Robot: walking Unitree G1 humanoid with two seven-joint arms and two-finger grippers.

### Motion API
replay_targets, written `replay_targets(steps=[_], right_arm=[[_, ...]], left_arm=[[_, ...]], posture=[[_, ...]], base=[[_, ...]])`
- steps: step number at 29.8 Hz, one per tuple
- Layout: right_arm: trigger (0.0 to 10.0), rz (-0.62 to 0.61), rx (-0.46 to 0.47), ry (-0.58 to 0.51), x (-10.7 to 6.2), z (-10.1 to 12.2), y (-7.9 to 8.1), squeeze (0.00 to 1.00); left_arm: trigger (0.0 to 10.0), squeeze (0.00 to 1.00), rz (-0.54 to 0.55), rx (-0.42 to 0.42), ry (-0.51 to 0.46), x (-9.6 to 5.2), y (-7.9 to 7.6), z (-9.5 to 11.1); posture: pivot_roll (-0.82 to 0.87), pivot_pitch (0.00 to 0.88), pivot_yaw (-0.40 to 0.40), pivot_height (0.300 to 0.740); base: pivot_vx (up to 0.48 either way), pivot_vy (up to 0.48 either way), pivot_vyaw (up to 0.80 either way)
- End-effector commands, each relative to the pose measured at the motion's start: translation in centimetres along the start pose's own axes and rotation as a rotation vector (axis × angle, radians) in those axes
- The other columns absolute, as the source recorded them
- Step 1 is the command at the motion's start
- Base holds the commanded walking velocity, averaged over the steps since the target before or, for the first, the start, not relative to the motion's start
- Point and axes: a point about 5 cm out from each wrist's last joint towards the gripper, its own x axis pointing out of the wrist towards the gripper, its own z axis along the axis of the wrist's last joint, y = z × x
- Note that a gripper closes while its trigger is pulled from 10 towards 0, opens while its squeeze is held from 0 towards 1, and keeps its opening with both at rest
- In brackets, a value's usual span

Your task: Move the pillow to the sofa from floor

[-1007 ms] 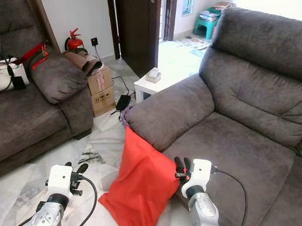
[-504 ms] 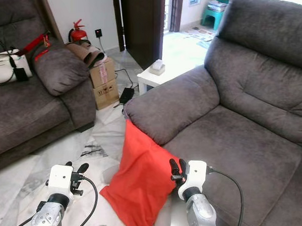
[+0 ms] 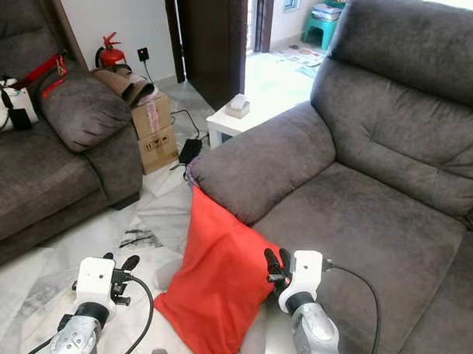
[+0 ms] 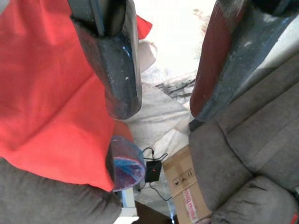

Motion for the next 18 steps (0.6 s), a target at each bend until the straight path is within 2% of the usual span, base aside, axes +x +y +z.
replay_targets(steps=[1, 18], right_arm=[[10.0, 0.003, -0.005, 0.008, -0.16, -0.26, 0.02, 0.00], [10.0, 0.010, -0.011, 0.032, -0.26, -0.61, 0.07, 0.00]], left_arm=[[10.0, 0.00, -0.004, 0.000, 0.024, -0.33, 0.01, -0.58], [10.0, 0.00, 0.005, -0.017, 0.037, -0.68, 0.03, -0.90]], posture=[[0.09, 0.091, -0.001, 0.643], [0.09, 0.094, 0.000, 0.643]], base=[[0.000, 0.000, 0.00], [0.000, 0.000, 0.00]])
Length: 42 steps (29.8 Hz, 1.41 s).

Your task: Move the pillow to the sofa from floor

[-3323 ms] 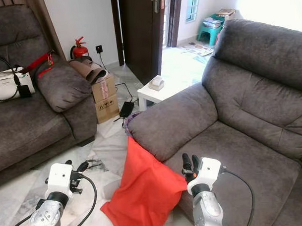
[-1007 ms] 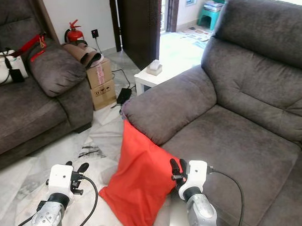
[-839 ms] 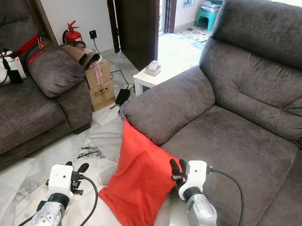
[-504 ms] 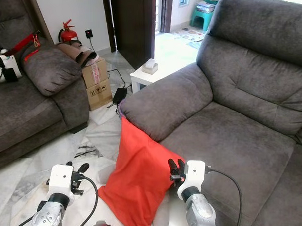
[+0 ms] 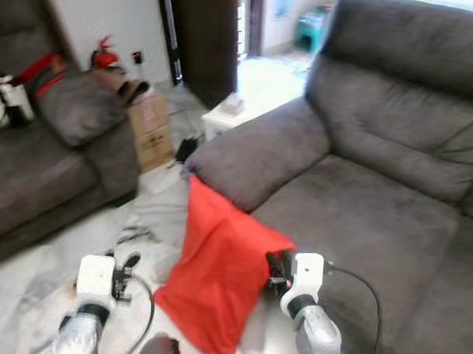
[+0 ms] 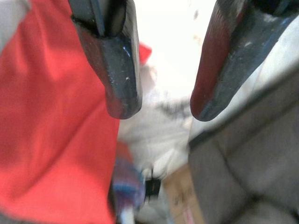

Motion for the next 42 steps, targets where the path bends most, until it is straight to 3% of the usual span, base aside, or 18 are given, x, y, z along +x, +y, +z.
replay_targets(steps=[1, 22, 42], right_arm=[[10.0, 0.005, -0.008, 0.008, 0.05, -0.01, 0.07, 0.00], [10.0, -0.004, -0.034, 0.016, 0.00, -0.10, -0.21, 0.00], [10.0, -0.010, -0.035, 0.009, 0.18, 0.09, -0.14, 0.00]], left_arm=[[10.0, 0.00, -0.002, -0.001, -0.032, 0.60, 0.09, 0.95], [10.0, 0.00, -0.004, -0.011, -0.039, 0.75, 0.15, 1.18], [10.0, 0.00, -0.009, -0.016, -0.048, 0.84, 0.04, 1.36]], posture=[[0.09, 0.095, 0.000, 0.643], [0.09, 0.096, 0.001, 0.643], [0.09, 0.095, 0.002, 0.643]], base=[[0.000, 0.000, 0.00], [0.000, 0.000, 0.15], [0.306, 0.000, 0.00]])
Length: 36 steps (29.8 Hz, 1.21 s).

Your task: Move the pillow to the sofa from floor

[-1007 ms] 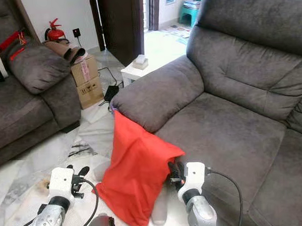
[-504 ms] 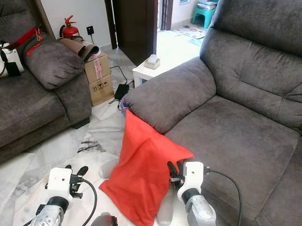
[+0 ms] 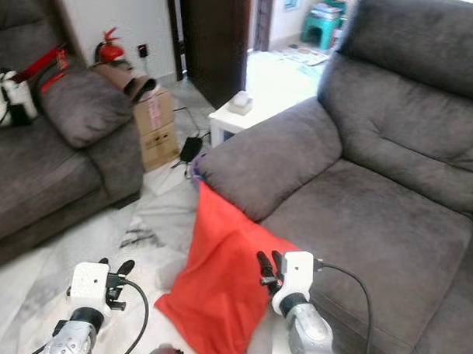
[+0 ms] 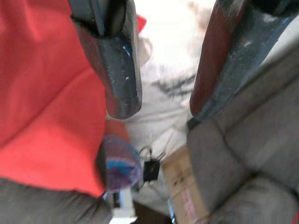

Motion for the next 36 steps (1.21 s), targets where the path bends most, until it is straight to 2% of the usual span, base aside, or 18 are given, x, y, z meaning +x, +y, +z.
replay_targets(steps=[1, 7, 25, 31, 36], right_arm=[[10.0, -0.016, 0.008, 0.007, -0.19, -0.23, -0.28, 0.00], [10.0, -0.027, 0.005, 0.006, -0.03, 0.02, -0.43, 0.00], [10.0, -0.023, 0.009, -0.008, 0.41, 0.55, -0.26, 0.00], [10.0, -0.022, 0.015, 0.003, 0.39, 0.36, -0.16, 0.00], [10.0, -0.019, 0.017, -0.010, 0.24, 0.32, -0.16, 0.00]], left_arm=[[10.0, 0.00, -0.009, -0.012, 0.011, -0.17, -0.27, -0.23], [10.0, 0.00, -0.021, -0.013, 0.014, -0.11, -0.37, -0.22], [10.0, 0.00, -0.020, -0.003, 0.021, -0.25, -0.20, -0.28], [10.0, 0.00, -0.021, 0.000, 0.023, -0.27, -0.18, -0.29], [10.0, 0.00, -0.020, -0.001, 0.022, -0.26, -0.16, -0.28]], posture=[[0.09, 0.095, 0.002, 0.643], [0.09, 0.094, 0.003, 0.643], [0.10, 0.105, 0.006, 0.643], [0.10, 0.106, 0.008, 0.610], [0.10, 0.107, 0.008, 0.610]], base=[[0.334, 0.000, 0.00], [0.327, 0.000, 0.00], [0.000, 0.000, 0.00], [0.000, 0.000, 0.00], [0.000, 0.000, 0.00]])
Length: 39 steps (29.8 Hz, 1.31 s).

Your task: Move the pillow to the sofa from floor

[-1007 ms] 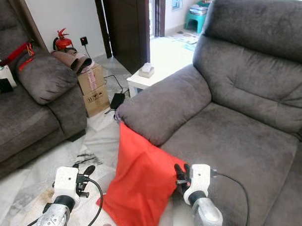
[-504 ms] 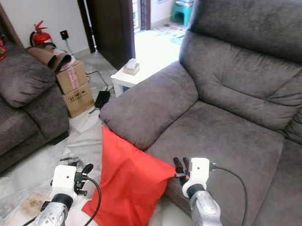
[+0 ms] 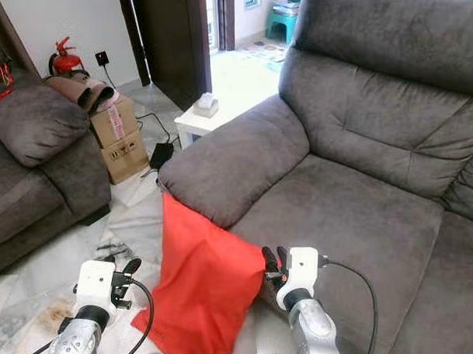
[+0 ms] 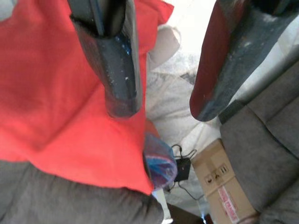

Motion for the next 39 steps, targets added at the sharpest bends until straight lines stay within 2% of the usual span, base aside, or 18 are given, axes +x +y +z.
replay_targets(steps=[1, 22, 39], right_arm=[[10.0, -0.002, 0.010, 0.000, -0.16, -0.19, -0.05, 0.00], [10.0, -0.009, 0.016, 0.012, -0.18, -0.40, -0.07, 0.00], [10.0, -0.026, 0.017, 0.017, -0.02, -0.26, -0.27, 0.00]], left_arm=[[10.0, 0.00, 0.006, -0.005, 0.017, -0.18, 0.26, -0.24], [10.0, 0.00, -0.001, 0.000, 0.020, -0.23, 0.24, -0.25], [10.0, 0.00, -0.005, 0.004, 0.020, -0.31, 0.19, -0.25]], posture=[[0.10, 0.107, 0.008, 0.610], [0.10, 0.109, 0.008, 0.610], [0.11, 0.112, 0.008, 0.610]], base=[[0.000, 0.000, 0.00], [0.000, 0.000, 0.00], [0.289, 0.000, 0.00]])
